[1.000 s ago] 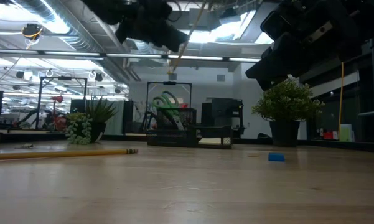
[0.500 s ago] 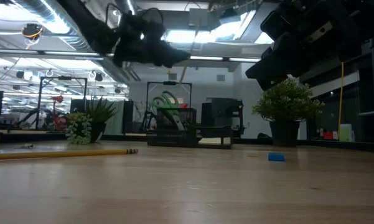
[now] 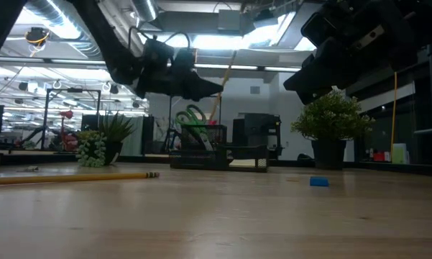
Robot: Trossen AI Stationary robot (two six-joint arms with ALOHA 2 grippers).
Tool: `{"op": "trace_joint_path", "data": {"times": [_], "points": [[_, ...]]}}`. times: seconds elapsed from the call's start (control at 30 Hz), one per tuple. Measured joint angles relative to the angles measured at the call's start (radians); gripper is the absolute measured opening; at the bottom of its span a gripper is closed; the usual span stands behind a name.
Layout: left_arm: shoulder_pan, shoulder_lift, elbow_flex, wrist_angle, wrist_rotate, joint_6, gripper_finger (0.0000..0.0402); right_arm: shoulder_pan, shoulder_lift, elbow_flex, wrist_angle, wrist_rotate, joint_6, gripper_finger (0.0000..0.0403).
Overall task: Pick and place office supplies into organizer
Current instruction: Put the top pencil into the desk organizer
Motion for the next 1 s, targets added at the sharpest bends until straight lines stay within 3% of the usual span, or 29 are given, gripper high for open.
{"op": "trace_joint_path", "data": {"times": [0.53,1.0], "points": [[0.001,0.241,0.000,0.493,-0.022,-0.280,0.0026,0.000,0.000,0.000,-0.001,0.000,0.001,0.0007],[0.007,0.258,0.002,0.508,-0.022,-0.318,0.0026,0.000,0.000,0.000,-0.002,0.000,0.001,0.0007]]}}
